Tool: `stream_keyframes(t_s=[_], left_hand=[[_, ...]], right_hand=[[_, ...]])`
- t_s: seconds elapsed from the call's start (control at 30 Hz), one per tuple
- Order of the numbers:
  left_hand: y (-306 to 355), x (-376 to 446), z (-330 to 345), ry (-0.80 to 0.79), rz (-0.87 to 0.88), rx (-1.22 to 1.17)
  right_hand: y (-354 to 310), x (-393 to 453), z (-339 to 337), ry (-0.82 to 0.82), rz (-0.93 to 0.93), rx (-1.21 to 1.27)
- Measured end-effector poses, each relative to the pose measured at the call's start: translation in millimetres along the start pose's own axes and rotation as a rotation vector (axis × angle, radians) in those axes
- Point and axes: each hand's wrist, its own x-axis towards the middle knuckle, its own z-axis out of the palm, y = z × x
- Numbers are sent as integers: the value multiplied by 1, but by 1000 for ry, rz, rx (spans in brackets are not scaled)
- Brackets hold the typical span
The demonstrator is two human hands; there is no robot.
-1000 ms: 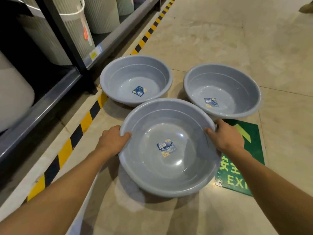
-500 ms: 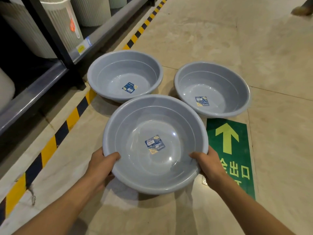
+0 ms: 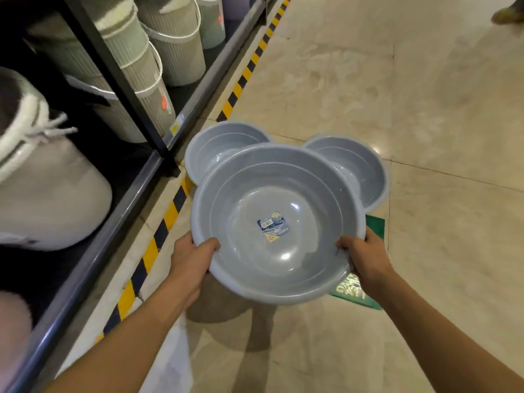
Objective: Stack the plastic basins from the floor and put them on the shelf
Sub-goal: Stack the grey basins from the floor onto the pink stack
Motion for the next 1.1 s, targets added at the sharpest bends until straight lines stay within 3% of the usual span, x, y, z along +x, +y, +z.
stream_keyframes(t_s=[0.27, 0.47, 0.6, 0.83, 1.1], left_hand=[[208, -96, 5, -94, -18, 36], [301, -112, 66, -155, -7, 22], [313, -98, 120, -164, -27, 9], [299, -64, 217, 26, -163, -80], [223, -3, 290, 134, -223, -73]], right_hand=[[-197, -113, -71, 87, 20, -1], [-286, -105, -124, 149, -9, -21], [-312, -50, -158, 126, -22, -64], [-336, 91, -198, -91, -57, -181], [-302, 231, -197, -251, -61, -306]])
